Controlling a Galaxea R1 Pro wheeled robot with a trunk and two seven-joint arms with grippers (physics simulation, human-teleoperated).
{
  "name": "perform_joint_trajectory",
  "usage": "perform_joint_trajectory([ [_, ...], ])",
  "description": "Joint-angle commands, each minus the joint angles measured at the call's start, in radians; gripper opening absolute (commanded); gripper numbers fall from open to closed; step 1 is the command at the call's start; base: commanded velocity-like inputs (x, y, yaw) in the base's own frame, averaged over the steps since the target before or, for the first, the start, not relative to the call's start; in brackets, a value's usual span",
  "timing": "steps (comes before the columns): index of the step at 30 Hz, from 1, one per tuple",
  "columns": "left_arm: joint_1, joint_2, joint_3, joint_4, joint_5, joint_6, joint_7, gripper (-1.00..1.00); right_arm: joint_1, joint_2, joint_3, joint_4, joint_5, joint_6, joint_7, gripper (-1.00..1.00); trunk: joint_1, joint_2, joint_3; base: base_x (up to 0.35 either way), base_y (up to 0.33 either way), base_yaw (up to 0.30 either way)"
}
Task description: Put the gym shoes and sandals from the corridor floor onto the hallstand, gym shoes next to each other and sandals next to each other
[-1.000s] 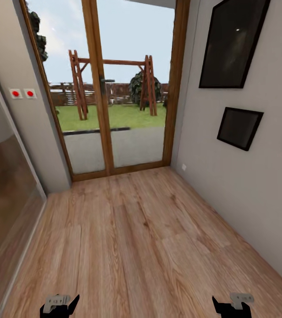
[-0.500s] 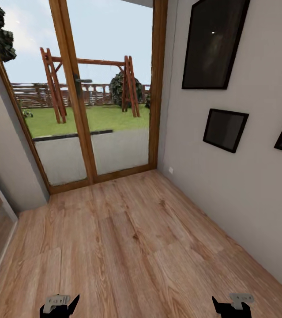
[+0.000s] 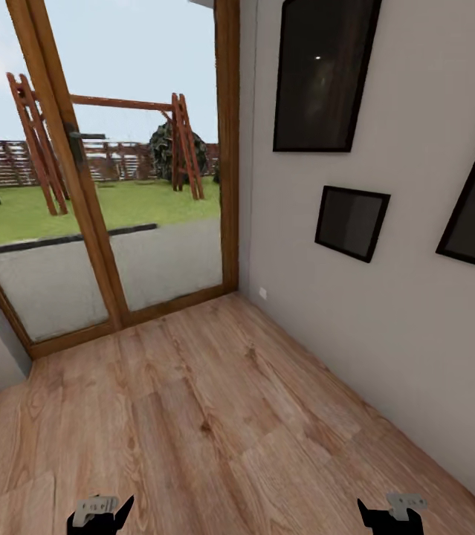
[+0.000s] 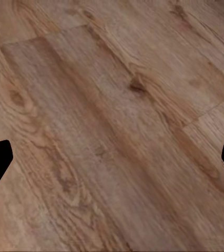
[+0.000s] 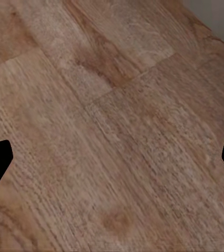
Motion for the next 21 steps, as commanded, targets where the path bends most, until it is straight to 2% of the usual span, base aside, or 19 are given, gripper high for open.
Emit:
perform_joint_trajectory([
  [1,0.0,0.001,0.003,0.001,0.009,0.001,-0.01,1.0,-0.001,0.0,0.008,0.002,-0.011,-0.003,0.005,1.0,0.0,0.0,-0.001,0.318,0.097,-0.258],
  [8,0.0,0.001,0.003,0.001,0.009,0.001,-0.01,1.0,-0.001,0.0,0.008,0.002,-0.011,-0.003,0.005,1.0,0.0,0.0,0.002,0.194,0.045,-0.258],
  [21,0.0,0.001,0.003,0.002,0.009,0.001,-0.01,1.0,-0.001,0.0,0.008,0.002,-0.011,-0.003,0.005,1.0,0.0,0.0,0.006,0.024,0.002,-0.258],
])
